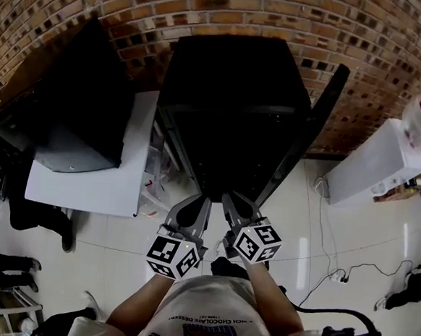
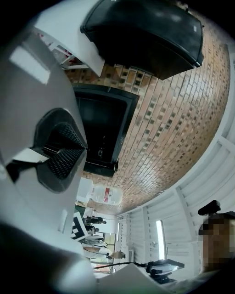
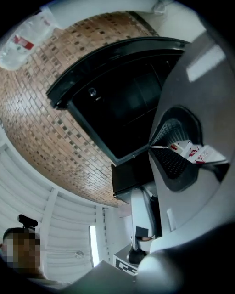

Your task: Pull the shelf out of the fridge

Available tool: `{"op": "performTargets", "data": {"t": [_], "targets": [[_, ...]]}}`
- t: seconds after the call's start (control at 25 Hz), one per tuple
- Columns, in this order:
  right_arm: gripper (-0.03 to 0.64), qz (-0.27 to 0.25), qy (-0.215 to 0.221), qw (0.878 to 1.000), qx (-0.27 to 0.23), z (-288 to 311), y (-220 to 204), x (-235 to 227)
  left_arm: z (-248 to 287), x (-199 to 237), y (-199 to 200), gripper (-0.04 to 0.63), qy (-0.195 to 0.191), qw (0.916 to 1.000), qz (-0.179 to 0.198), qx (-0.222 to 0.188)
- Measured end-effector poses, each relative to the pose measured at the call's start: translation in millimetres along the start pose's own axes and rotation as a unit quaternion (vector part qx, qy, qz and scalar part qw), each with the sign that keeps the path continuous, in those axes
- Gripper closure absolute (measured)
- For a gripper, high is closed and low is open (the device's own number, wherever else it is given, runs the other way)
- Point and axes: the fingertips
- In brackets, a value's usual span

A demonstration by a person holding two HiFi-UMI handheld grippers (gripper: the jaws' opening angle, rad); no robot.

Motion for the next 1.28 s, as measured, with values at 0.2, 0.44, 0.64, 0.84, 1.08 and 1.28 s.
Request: {"op": "performTargets", "data": {"t": [0.2,0.44,0.64,0.84,1.08,1.28], "targets": [[0.573,0.093,-0.028,0.995,0.007,41.0,-26.8,-60.2,42.3,25.4,-15.9,0.611,0.010,0.9997,-0.014,0.018],[0.527,0.236,-0.074,0.968,-0.050,74.0,-58.6,-127.2,78.5,45.8,-37.4,0.611,0.013,0.9991,-0.022,0.034],[0.496,0.268,-0.129,0.951,-0.081,93.7,-83.2,-170.7,91.8,61.8,-43.9,0.607,-0.009,0.9990,-0.036,0.024],[0.481,0.304,-0.173,0.929,-0.125,112.5,-102.4,-203.0,96.8,73.2,-64.0,0.607,-0.037,0.9959,-0.038,0.073],[0.451,0.354,-0.187,0.902,-0.159,132.6,-126.3,-231.3,100.7,84.2,-71.3,0.607,-0.059,0.9935,-0.031,0.092],[0.448,0.391,-0.177,0.883,-0.188,146.8,-130.2,-248.3,99.2,91.9,-79.5,0.607,-0.056,0.9925,-0.032,0.104]]}}
Point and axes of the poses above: the fingertips, and each gripper's own axes: z forward along the fingers, x to its left, y out of its top, and after that the axes turned 8 degrees about -x, right-handed
